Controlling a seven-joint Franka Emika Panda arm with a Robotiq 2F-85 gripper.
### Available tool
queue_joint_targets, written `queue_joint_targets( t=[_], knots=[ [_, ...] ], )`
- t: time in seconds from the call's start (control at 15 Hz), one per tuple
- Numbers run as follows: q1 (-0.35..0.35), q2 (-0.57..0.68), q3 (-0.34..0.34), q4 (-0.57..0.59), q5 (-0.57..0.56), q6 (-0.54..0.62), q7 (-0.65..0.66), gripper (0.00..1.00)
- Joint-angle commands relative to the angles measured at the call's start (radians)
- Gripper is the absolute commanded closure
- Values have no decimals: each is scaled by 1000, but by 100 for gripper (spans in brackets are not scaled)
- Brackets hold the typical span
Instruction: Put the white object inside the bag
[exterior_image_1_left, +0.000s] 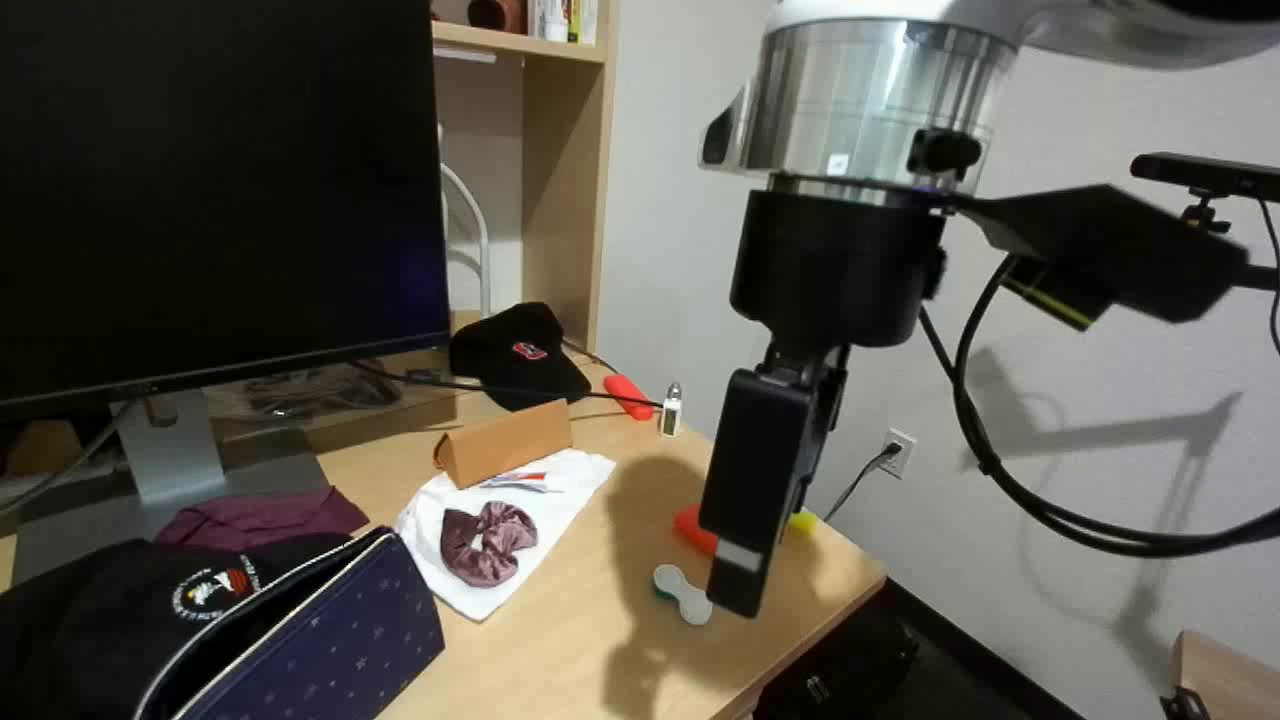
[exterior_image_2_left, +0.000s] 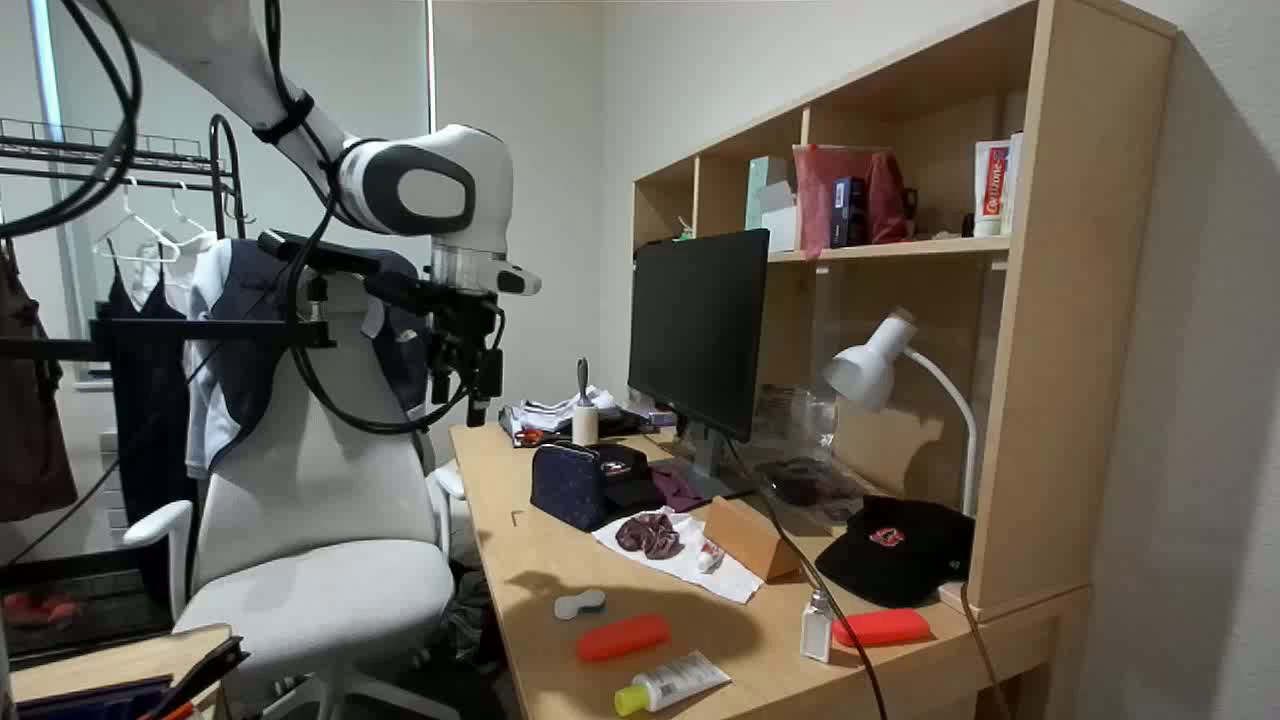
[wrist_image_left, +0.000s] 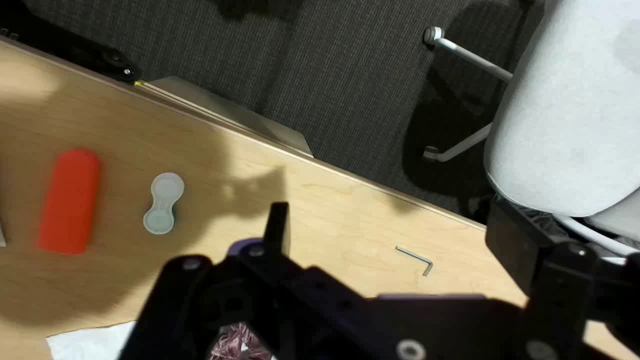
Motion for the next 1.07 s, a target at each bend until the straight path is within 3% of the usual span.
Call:
queue_joint_targets(
  t=[0.0, 0.27, 0.53, 0.73, 0.87, 1.0],
  knots=[
    [-11, 0, 11, 1, 3, -2, -3, 0],
    [-37, 49, 22, 8, -52, 37, 55, 0],
    [-80, 139, 6, -29, -81, 204, 119, 0],
    [-128, 217, 1, -69, -198, 354, 233, 0],
    [-161, 271, -12, -93, -321, 431, 387, 0],
    [-170, 324, -41, -101, -351, 473, 454, 0]
  ],
)
